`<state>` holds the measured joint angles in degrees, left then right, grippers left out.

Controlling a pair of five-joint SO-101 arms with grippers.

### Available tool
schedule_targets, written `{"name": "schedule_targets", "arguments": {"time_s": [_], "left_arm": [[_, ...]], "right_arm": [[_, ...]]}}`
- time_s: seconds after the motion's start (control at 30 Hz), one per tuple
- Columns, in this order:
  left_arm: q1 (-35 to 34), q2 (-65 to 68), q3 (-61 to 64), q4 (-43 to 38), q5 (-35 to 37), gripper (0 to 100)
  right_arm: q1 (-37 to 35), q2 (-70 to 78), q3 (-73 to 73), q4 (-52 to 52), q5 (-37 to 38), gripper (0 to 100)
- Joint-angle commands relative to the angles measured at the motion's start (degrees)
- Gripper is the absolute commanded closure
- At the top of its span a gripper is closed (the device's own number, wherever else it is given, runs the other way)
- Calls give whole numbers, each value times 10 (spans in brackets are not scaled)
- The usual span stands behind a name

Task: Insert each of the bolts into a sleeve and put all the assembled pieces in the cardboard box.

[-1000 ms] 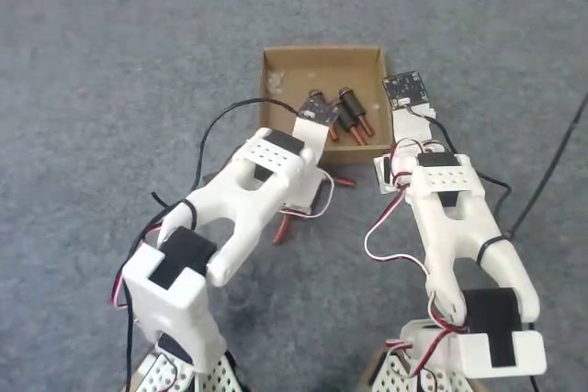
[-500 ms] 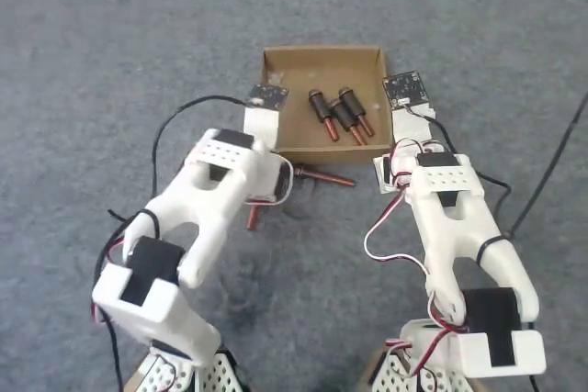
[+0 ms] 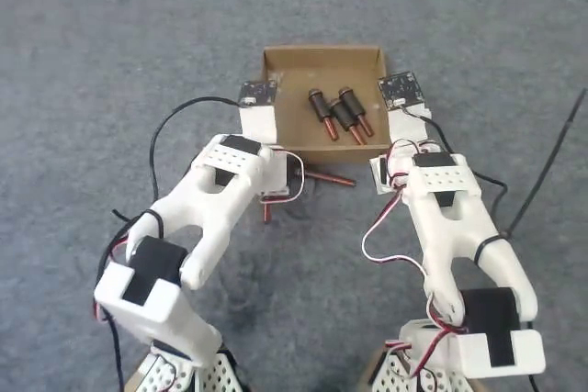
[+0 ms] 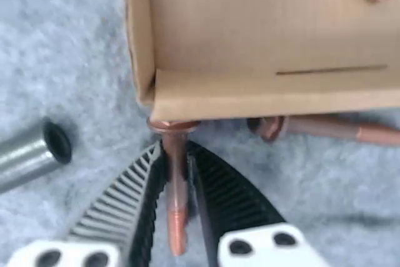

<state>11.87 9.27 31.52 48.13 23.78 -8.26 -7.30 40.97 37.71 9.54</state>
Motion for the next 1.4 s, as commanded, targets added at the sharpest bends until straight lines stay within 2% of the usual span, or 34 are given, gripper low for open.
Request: {"name": "schedule_targets", "arguments": {"time_s": [0.0,0.4,0.57,0.77,0.97,1.1,1.2,1.37], "left_arm": [[-24,-47,-4,-33,4,990],[-29,-48,-4,-46,4,989],[-36,-48,-8,-46,4,989],[-53,-88,19,-80,4,989],[-51,-147,100,-169,4,989],[-51,-155,107,-170,5,989],[-53,-155,107,-171,5,989],[-53,-158,109,-171,5,989]], "right_arm": [[-16,-16,-35,-17,7,992],[-116,-64,15,5,6,992],[-160,-111,94,-60,7,992],[-192,-196,214,-215,4,992],[-193,-272,372,-469,3,992],[-208,-284,446,-625,3,992],[-241,-273,475,-694,3,992],[-279,-220,478,-741,2,993]]}}
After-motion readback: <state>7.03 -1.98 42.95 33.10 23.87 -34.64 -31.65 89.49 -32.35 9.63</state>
